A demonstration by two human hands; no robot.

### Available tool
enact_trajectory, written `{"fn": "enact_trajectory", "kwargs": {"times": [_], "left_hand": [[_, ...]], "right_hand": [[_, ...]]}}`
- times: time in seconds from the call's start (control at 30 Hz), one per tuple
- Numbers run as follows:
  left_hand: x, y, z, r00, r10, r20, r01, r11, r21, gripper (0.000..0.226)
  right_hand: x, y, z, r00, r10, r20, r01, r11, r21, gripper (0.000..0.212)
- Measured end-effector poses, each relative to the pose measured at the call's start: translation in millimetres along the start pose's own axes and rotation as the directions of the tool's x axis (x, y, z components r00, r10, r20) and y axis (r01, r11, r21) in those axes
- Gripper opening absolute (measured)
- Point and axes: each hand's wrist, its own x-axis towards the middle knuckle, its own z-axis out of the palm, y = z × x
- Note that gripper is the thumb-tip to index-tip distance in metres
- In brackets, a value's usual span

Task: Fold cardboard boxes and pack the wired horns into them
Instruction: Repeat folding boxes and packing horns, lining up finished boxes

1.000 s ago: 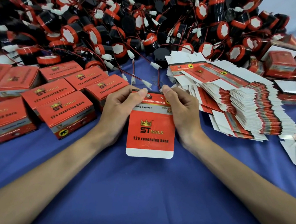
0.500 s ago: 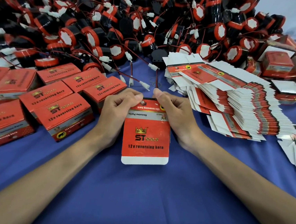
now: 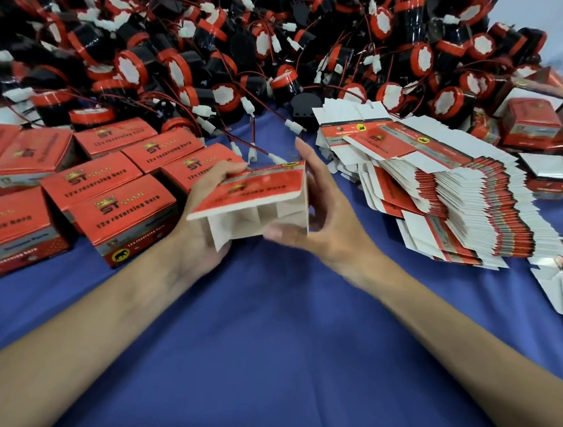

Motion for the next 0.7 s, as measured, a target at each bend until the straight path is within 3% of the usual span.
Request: {"fn": "enact_trajectory", "kwargs": {"times": [0.1, 0.17, 0.23, 0.37, 0.47, 0.63, 0.7], "left_hand": [[2, 6, 5, 0.995, -0.004, 0.095, 0.010, 0.998, -0.060, 0.040], [2, 9, 6, 0.998, -0.027, 0.056, 0.029, 0.999, -0.037, 0.052], [1, 8, 6, 0.999, -0.025, 0.036, 0.026, 0.999, -0.041, 0.065], [-1, 2, 7, 0.983, 0.047, 0.180, -0.057, 0.997, 0.053, 0.087], [-1, 0, 11, 0.987, 0.047, 0.153, -0.058, 0.996, 0.066, 0.051], [0, 6, 10, 0.989, -0.002, 0.147, -0.004, 0.999, 0.043, 0.062], [1, 5, 9, 0.986, -0.009, 0.167, 0.003, 0.999, 0.035, 0.051]], "right_hand": [[4, 0, 10, 0.966, -0.013, -0.257, 0.030, 0.998, 0.062, 0.041], [7, 3, 5, 0.929, 0.056, -0.366, -0.015, 0.993, 0.113, 0.021], [9, 3, -1, 0.886, 0.120, -0.447, -0.038, 0.981, 0.188, 0.027], [11, 6, -5, 0.860, 0.151, -0.487, -0.074, 0.982, 0.174, 0.028], [10, 9, -4, 0.871, 0.144, -0.469, -0.082, 0.985, 0.150, 0.033], [8, 12, -3, 0.900, 0.126, -0.417, -0.048, 0.980, 0.193, 0.029], [8, 13, -1, 0.895, 0.121, -0.430, -0.044, 0.982, 0.185, 0.024]]}}
